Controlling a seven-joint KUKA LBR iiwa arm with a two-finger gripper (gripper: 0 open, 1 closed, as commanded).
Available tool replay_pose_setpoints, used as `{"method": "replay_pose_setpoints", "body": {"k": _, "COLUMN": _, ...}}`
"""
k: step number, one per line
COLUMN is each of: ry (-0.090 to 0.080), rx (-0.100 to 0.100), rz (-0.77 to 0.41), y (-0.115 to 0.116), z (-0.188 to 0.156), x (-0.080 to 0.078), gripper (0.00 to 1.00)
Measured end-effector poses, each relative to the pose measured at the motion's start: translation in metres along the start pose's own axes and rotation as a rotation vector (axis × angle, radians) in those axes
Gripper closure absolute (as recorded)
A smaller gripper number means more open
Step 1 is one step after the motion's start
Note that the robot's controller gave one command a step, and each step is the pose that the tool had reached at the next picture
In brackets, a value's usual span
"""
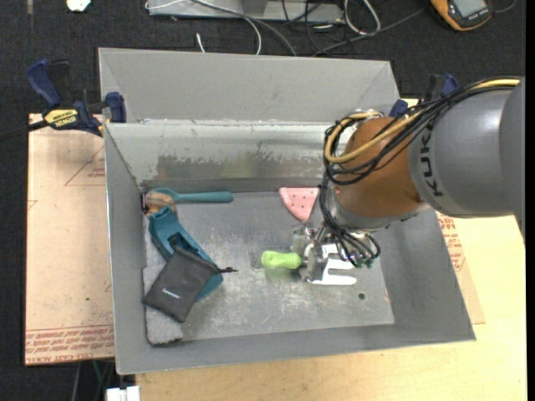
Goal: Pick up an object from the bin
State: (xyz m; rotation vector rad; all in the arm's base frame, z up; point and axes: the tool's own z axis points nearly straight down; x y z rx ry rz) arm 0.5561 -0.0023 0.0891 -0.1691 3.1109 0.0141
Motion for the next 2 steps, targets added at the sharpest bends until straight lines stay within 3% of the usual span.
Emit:
{"method": "replay_pose_setpoints", "body": {"k": 1, "ry": 0.01, "rx": 0.0, "rz": -0.043, "y": 0.0, "z": -0.049, "x": 0.012, "gripper": 1.0}}
{"method": "replay_pose_setpoints", "body": {"k": 2, "ry": 0.009, "rx": -0.003, "rz": -0.109, "y": 0.01, "z": -0.132, "x": 0.001, "gripper": 1.0}}
